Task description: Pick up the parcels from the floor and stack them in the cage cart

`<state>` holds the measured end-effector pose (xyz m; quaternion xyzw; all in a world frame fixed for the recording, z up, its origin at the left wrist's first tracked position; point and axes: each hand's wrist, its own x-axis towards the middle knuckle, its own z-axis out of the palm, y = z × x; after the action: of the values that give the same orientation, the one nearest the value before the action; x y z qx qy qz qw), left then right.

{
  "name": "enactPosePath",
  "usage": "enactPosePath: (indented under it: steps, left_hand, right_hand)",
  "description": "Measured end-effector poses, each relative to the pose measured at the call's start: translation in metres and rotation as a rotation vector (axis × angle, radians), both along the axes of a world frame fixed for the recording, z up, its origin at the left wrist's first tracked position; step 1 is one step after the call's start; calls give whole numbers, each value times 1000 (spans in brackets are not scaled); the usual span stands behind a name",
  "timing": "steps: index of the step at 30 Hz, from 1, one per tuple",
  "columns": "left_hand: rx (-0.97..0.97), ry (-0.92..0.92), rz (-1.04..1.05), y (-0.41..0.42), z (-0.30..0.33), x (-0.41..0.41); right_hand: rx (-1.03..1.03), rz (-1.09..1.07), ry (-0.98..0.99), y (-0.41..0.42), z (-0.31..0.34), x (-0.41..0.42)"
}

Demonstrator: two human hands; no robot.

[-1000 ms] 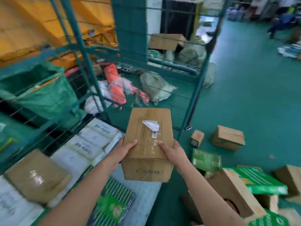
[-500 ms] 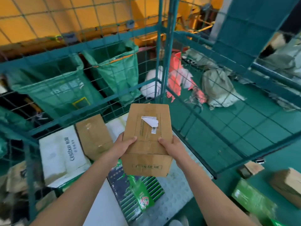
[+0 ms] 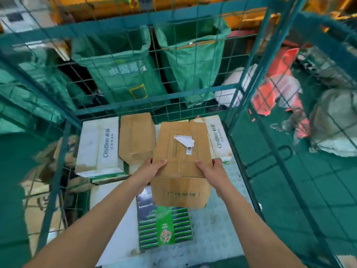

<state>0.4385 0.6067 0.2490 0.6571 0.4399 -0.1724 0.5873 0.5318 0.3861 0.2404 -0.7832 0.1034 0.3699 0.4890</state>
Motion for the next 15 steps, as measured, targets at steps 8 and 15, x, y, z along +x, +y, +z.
enactPosePath:
  steps: [8,15]
  left_hand:
    - [-202,117,93,18,-71,27]
    - [-218,35,169,55,-139,59]
  right_hand:
    - [-15,227,213,15,-55,68]
    - [-10,244,103,66,-127,104]
